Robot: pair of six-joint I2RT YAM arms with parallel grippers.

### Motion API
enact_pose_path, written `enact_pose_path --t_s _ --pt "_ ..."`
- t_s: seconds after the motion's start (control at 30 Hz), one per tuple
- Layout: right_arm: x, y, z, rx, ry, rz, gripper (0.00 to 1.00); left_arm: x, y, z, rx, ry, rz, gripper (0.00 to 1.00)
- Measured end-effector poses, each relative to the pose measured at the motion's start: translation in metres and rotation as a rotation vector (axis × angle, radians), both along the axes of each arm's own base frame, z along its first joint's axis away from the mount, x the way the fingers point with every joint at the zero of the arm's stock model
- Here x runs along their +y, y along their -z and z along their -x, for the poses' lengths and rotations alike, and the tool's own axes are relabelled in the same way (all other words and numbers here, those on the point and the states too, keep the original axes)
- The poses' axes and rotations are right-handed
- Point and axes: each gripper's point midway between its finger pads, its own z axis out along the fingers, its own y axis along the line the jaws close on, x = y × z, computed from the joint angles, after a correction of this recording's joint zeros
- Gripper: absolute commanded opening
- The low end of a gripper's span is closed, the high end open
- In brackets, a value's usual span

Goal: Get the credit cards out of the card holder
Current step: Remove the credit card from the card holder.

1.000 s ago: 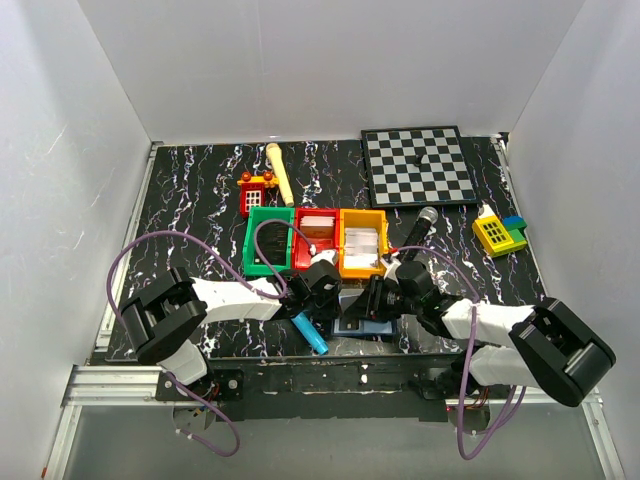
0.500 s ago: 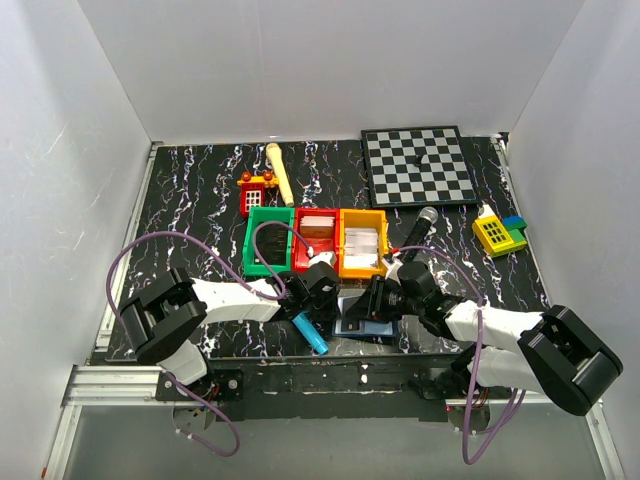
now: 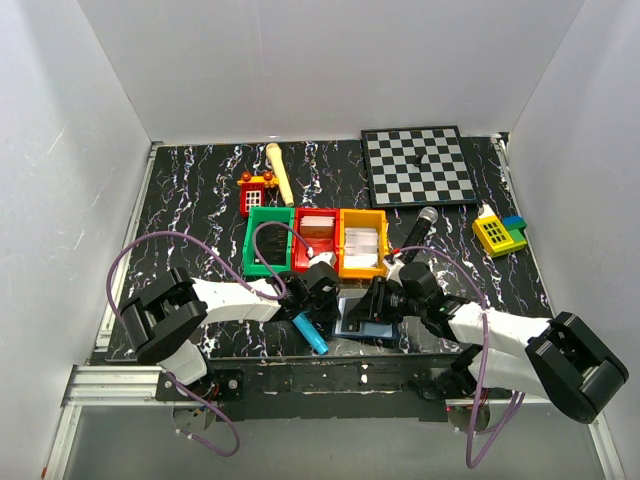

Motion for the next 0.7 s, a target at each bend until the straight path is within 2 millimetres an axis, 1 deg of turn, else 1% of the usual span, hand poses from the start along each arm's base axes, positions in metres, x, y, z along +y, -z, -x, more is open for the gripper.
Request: enact_pose_path --t_s 0.7 --pt "-0.0051 -0.0069 0.0021 -0.017 0.005 0.003 0.38 0.0000 0.0008 -0.0006 0.030 -0.019 0.002 0.00"
